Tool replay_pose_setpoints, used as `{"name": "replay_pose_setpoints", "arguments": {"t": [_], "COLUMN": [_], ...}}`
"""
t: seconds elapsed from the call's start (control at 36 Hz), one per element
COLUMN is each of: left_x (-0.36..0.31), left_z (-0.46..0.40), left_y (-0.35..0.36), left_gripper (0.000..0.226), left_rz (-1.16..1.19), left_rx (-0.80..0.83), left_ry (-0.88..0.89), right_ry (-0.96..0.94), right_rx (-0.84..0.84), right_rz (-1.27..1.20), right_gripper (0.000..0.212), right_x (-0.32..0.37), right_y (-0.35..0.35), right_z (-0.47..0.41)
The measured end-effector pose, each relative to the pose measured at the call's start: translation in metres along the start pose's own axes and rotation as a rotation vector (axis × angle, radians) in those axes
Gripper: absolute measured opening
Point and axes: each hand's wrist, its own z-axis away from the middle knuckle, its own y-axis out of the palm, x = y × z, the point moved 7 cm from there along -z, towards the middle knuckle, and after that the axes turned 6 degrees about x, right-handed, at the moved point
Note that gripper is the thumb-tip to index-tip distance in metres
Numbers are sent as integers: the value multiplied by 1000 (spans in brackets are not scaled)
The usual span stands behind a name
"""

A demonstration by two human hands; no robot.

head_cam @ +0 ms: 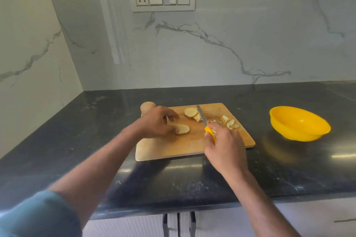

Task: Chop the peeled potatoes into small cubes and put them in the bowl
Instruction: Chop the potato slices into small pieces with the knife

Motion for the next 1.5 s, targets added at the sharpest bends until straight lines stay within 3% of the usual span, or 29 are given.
{"name": "replay_pose_setpoints", "arguments": {"t": [0.17,0.28,0.47,0.67,0.86,0.94,1.14,1.31,1.5], "left_x": [-38,-47,-41,-23,-23,-20,-24,-16,-14], "left_z": [-18,-23,-24,-25,-23,-29,-41,-43,-32], "left_y": [17,25,22,20,6,1,3,3,8], "left_gripper": [45,38,32,33,64,71,63,61,49], "left_rz": [-351,-489,-481,-407,-391,-410,-453,-344,-270], "left_rx": [269,345,325,237,534,574,571,547,367], "left_ry": [132,228,248,125,95,95,179,144,118], "right_ry": [-56,-76,-109,-113,-111,-123,-130,-137,-153], "right_rx": [-8,1,11,57,123,135,159,156,159], "right_rz": [54,68,87,122,149,174,191,199,213], "right_gripper": [33,33,33,35,36,36,38,37,40], "right_x": [-4,-3,0,2,5,7,9,8,12], "right_y": [8,7,6,10,14,15,18,20,22], "right_z": [0,2,4,3,4,6,6,5,3]}}
